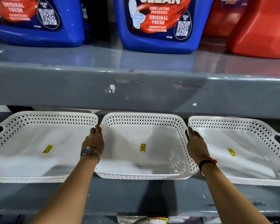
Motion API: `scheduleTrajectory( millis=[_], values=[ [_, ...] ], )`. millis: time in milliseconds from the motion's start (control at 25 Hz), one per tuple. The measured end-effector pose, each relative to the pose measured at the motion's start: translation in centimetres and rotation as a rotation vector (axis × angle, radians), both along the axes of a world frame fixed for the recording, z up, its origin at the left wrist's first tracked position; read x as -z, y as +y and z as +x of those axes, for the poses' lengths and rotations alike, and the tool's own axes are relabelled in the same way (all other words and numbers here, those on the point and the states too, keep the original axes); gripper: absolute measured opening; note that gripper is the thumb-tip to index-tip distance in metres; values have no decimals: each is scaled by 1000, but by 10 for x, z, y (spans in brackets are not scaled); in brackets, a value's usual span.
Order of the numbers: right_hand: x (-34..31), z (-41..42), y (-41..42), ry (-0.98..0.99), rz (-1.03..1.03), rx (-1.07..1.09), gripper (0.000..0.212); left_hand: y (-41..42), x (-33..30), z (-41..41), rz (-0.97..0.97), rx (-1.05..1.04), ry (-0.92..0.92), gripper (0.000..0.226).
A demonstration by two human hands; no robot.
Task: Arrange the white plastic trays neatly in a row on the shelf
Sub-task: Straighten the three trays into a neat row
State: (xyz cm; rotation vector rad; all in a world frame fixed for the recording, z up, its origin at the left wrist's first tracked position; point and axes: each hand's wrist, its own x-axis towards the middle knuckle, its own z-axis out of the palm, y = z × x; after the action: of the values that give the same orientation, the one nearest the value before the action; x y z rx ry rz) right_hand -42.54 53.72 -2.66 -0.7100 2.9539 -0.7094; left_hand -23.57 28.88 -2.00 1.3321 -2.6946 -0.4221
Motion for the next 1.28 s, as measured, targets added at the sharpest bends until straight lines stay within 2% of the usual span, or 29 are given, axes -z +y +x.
scheduleTrajectory(
  millis=[240, 680, 1280],
  values=[
    [-2, -6, -5, -30, -3, 5, 63, -2, -1, -3, 15, -14, 57, 54],
    [0, 27, 22, -68, 19, 8, 68, 27, -3, 35, 79, -43, 9, 63],
    [-2, 48, 43, -82, -42, 26, 66, 46, 0, 54, -22, -18, -16, 59]
  ],
)
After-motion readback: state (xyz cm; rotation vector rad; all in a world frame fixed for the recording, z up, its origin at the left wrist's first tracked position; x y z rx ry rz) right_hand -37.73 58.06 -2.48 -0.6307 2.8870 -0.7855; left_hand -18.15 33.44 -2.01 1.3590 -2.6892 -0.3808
